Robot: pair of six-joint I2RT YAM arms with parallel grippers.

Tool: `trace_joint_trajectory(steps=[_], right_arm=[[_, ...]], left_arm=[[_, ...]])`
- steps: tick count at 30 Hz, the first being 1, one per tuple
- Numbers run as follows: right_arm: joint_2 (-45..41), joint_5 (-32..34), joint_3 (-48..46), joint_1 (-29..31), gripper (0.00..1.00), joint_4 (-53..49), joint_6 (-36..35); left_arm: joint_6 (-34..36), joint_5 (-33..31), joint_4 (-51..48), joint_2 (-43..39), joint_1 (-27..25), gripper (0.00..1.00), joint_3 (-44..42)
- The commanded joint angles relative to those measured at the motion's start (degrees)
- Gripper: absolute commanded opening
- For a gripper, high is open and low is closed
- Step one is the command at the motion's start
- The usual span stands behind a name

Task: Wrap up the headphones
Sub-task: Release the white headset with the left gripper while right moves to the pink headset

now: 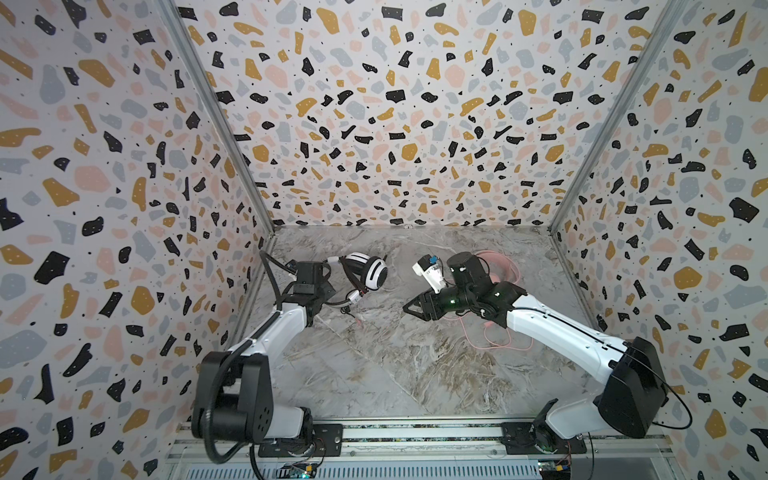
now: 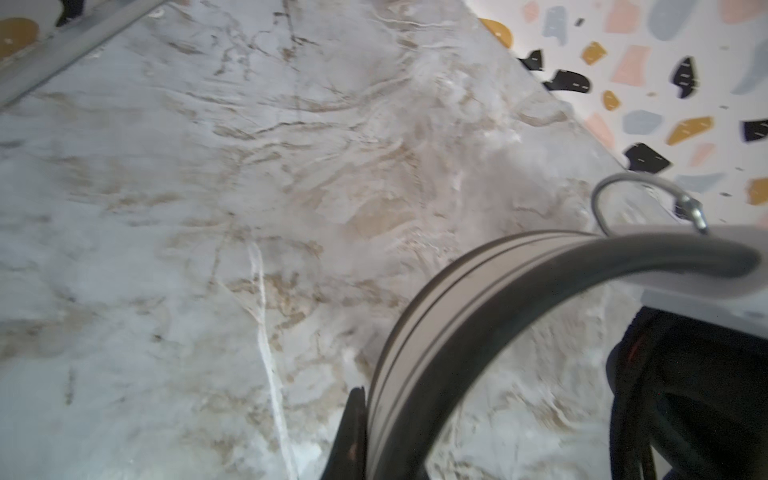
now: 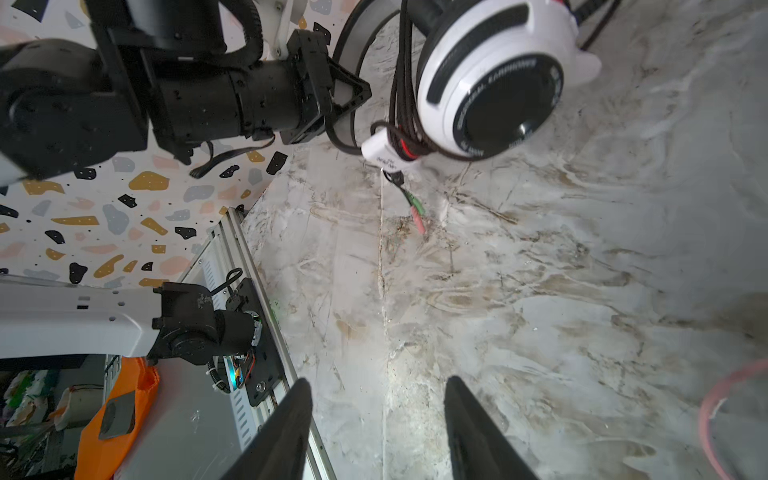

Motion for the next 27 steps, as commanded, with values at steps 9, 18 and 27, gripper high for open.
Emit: trace_joint_trajectory(steps=[9, 18, 27], right_arm=[[-13.15, 2.73, -11.03, -14.17, 0.54, 0.55, 1.18], [-8.55, -12.85, -23.17, -37.15, 0.57, 11.80, 6.80], [-2.02, -2.70, -20.69, -41.99, 0.56, 9.37, 1.69]], left_arm=[[-3.85, -2.52, 6.73, 23.21, 6.01, 0.00, 23.14], [-2.66, -2.79, 5.18, 33.94, 7.85, 0.00, 31.65], [0.12, -1.51, 6.12, 26.09, 9.64, 0.68, 25.40]])
